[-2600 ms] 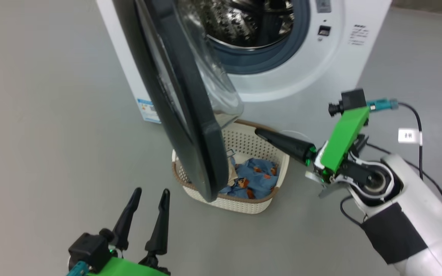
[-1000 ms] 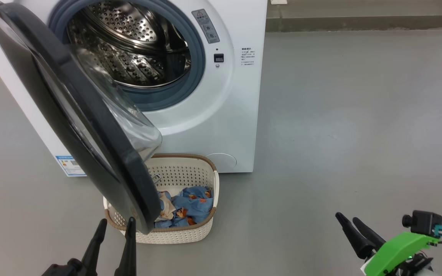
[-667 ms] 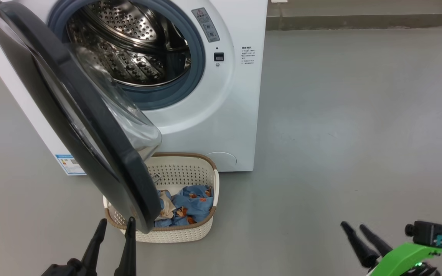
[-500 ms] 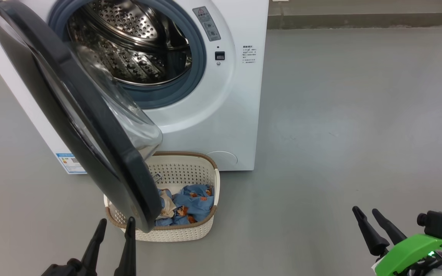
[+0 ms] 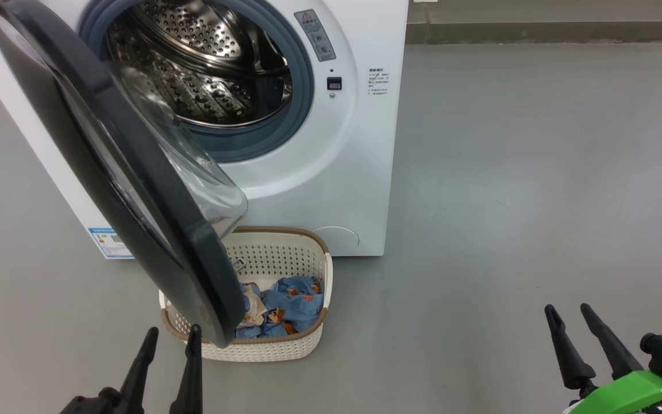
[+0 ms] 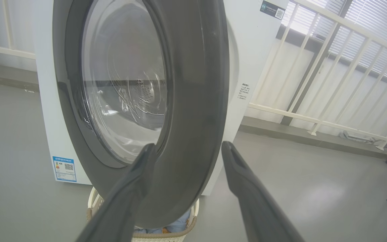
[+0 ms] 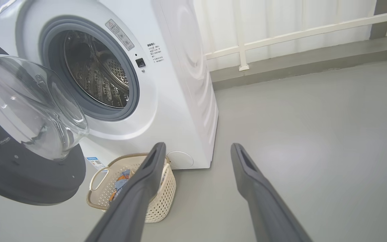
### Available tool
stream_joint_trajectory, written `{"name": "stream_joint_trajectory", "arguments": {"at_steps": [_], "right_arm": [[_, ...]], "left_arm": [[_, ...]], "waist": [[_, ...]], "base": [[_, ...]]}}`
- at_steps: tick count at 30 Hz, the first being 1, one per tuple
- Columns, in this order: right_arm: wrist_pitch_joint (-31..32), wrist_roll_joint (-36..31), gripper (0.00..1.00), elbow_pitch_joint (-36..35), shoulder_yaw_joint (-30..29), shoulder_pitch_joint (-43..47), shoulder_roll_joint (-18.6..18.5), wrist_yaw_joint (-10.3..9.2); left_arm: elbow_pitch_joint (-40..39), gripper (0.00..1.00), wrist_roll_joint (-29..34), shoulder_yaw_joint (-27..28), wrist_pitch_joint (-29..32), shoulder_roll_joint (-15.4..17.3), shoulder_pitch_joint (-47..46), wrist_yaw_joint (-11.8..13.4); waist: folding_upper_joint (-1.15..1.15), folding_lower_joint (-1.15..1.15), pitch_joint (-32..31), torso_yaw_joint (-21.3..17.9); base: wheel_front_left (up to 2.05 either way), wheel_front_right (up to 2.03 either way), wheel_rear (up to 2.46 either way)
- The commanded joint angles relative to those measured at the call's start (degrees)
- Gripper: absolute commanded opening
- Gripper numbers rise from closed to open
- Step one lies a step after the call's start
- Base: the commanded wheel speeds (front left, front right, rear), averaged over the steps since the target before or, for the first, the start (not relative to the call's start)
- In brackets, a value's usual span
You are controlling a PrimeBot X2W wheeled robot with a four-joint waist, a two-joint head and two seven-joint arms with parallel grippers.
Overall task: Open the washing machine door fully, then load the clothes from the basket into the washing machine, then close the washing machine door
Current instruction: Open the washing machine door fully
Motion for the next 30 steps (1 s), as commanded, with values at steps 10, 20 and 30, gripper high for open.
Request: {"name": "stream_joint_trajectory", "arguments": {"at_steps": [10,20,30], "right_arm": [[-0.7,-7.6,1.00,-3.6,-6.1,3.6,2.5,0.33],[-0.7,-8.0,1.00,-3.6,-6.5,4.1,3.4,0.33],[-0.7,-8.2,1.00,-4.2,-6.9,4.2,3.7,0.33]], "left_arm": [[-1.8,1.00,0.3,2.0,-0.4,0.5,-1.2,0.0],[-1.2,0.04,0.2,3.8,-0.4,0.8,-2.3,0.0],[-9.8,0.00,-1.8,9.7,-0.4,-1.0,-7.8,0.0]], "waist": [[0.00,0.00,0.0,0.0],[0.00,0.00,-0.1,-0.1],[0.00,0.00,0.1,0.2]], "base": [[0.00,0.00,0.00],[0.00,0.00,0.00],[0.00,0.00,0.00]]}}
